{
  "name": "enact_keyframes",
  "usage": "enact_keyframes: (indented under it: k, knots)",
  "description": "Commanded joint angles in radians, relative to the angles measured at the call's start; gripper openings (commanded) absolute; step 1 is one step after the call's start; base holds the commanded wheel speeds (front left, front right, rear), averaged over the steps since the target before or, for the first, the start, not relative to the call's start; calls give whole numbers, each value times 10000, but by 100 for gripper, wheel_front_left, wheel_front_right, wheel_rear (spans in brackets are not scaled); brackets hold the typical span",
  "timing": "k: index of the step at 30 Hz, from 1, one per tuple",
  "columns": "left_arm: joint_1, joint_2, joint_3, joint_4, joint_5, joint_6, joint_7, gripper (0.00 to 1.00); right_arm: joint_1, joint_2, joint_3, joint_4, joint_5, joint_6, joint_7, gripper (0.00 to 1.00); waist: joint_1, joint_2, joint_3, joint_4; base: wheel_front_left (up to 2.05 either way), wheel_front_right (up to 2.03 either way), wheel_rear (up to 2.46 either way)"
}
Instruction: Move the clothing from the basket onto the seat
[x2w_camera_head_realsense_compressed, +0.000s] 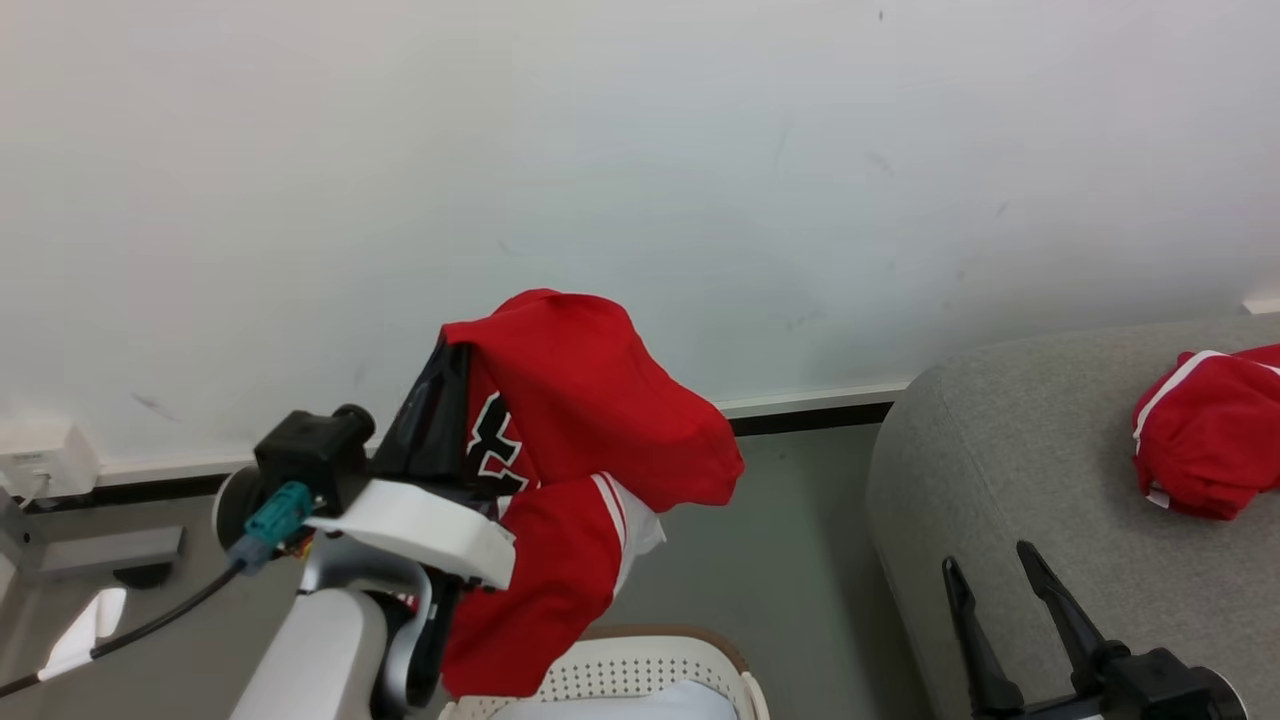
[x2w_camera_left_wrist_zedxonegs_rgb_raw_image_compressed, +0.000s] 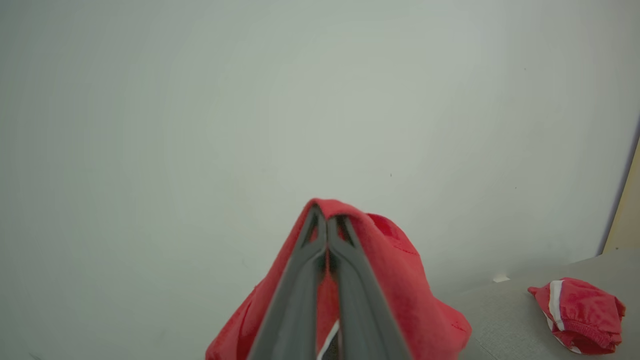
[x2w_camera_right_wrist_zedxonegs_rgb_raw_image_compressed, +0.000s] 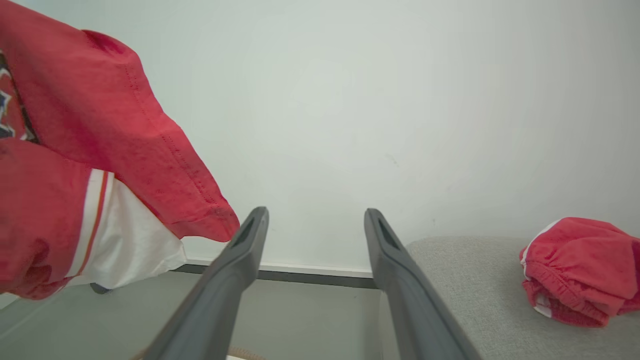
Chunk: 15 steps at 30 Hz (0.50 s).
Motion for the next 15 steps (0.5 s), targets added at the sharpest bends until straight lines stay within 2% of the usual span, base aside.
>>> enact_keyframes:
  k: [1, 8, 15]
  knots:
    - [143, 92, 6, -113, -149, 33, 13, 0, 22, -104, 59, -117, 43, -22, 9, 100, 2, -1, 14, 23, 0, 0, 0]
    - [331, -25, -225, -534, -165, 95, 229, 0, -810, -457, 1429, -483, 285, -22, 9, 100, 2, -1, 104, 122, 0, 0, 0]
    - [217, -224, -603, -542, -178, 7, 307, 0, -2470, -302, 3566, 79, 597, -22, 9, 100, 2, -1, 228, 304, 0, 0, 0]
